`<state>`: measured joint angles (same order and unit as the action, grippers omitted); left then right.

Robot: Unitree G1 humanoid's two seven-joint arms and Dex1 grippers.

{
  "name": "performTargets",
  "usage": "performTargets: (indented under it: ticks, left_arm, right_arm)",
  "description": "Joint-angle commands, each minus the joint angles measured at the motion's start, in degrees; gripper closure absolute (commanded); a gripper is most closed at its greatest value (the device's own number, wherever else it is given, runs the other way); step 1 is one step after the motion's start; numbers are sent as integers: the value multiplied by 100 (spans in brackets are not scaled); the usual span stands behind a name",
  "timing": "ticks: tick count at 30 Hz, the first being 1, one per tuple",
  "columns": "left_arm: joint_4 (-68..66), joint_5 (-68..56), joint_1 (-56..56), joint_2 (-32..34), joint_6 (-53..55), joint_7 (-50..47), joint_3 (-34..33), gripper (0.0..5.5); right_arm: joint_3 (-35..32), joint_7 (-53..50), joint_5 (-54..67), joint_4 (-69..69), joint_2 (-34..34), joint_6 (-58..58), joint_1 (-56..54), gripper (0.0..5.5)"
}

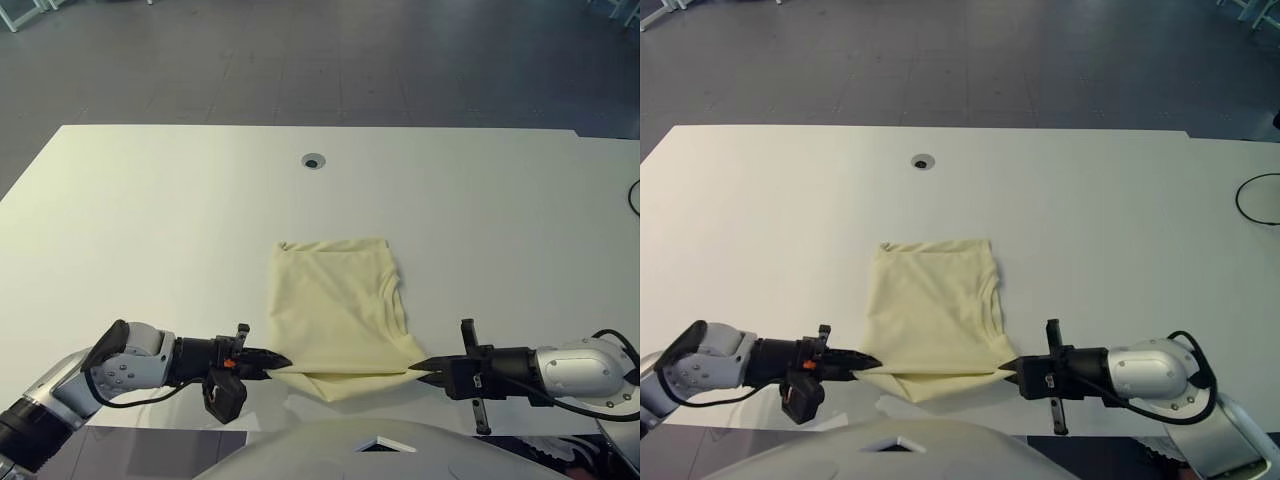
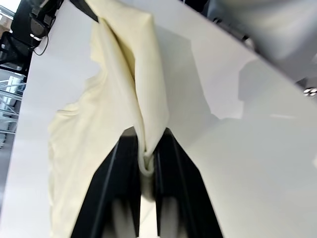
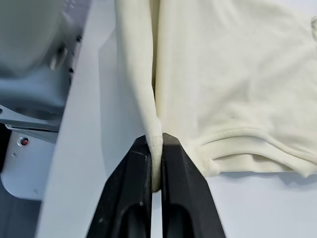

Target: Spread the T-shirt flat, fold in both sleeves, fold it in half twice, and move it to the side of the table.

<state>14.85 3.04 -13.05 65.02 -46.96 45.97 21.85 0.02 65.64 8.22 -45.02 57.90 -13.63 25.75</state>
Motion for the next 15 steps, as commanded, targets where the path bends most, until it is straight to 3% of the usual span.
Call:
performTargets:
  ticks: [1,15]
  left_arm:
    - [559,-406,-266,397,436,240,-278,535]
    - [1193,-1892,-567,779,1417,1009,-1230,536]
  right_arm:
    - [-431,302,618,-172,295,-318,-96,547]
    - [-1164,883,2335,-311,825,-1206,-653,547]
